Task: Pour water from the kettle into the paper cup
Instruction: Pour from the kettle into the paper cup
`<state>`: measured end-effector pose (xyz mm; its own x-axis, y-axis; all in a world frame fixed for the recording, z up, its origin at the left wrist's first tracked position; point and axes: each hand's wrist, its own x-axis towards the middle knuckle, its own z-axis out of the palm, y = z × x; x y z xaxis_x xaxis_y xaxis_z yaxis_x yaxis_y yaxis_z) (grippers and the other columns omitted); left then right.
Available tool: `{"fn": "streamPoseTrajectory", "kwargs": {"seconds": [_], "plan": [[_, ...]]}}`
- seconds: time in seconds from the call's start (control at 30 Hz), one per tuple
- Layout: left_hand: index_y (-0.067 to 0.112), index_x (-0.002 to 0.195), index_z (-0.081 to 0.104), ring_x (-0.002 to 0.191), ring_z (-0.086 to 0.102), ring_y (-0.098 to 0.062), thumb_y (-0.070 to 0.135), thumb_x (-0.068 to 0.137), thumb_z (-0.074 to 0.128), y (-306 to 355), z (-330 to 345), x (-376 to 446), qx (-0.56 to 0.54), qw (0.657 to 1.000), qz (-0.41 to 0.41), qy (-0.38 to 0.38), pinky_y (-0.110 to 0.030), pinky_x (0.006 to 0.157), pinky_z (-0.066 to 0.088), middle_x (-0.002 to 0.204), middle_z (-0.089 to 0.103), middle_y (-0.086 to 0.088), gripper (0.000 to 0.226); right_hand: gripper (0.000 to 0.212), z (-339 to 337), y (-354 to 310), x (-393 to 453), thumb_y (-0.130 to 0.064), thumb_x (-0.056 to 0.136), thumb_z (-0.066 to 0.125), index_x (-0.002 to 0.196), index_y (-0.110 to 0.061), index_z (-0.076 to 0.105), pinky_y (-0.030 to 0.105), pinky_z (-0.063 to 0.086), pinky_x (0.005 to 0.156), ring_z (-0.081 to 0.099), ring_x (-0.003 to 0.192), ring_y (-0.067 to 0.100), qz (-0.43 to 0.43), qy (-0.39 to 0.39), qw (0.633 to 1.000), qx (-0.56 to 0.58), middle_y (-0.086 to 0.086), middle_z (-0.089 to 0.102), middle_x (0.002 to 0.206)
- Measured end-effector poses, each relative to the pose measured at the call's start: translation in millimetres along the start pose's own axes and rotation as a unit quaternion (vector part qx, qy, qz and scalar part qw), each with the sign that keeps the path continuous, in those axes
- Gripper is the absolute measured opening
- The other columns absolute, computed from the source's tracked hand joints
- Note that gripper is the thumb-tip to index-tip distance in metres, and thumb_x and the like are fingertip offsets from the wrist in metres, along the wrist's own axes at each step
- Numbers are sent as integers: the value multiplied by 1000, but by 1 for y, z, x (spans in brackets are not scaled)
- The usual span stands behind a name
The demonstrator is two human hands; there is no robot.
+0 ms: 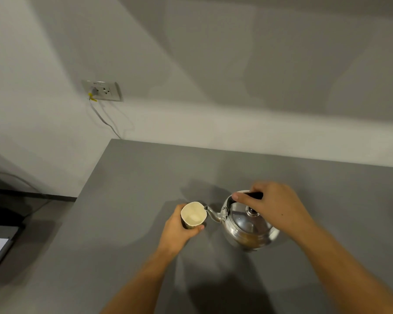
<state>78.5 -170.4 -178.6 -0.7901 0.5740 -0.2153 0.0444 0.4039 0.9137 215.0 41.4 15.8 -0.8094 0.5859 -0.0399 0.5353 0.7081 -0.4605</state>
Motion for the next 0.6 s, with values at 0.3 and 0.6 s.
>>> {"fn": "streamPoseTrajectory", "kwargs": {"seconds": [0.3, 0.6], "plan": [[34, 121, 63, 102, 70, 3, 30, 69, 96, -4, 6, -1, 1, 1000, 2, 21, -19, 85, 54, 110, 76, 18, 62, 64, 6, -26, 10, -80, 73, 59, 58, -19, 56, 33, 40, 46, 58, 52, 16, -30, -36, 995, -89, 1, 62, 52], [34, 121, 64, 102, 70, 2, 35, 68, 95, 1, 7, -4, 4, 999, 2, 32, -12, 80, 52, 110, 75, 20, 61, 54, 14, -56, 22, -68, 76, 64, 57, -18, 56, 27, 27, 43, 48, 49, 15, -80, -47, 980, -175, -1, 55, 53]]}}
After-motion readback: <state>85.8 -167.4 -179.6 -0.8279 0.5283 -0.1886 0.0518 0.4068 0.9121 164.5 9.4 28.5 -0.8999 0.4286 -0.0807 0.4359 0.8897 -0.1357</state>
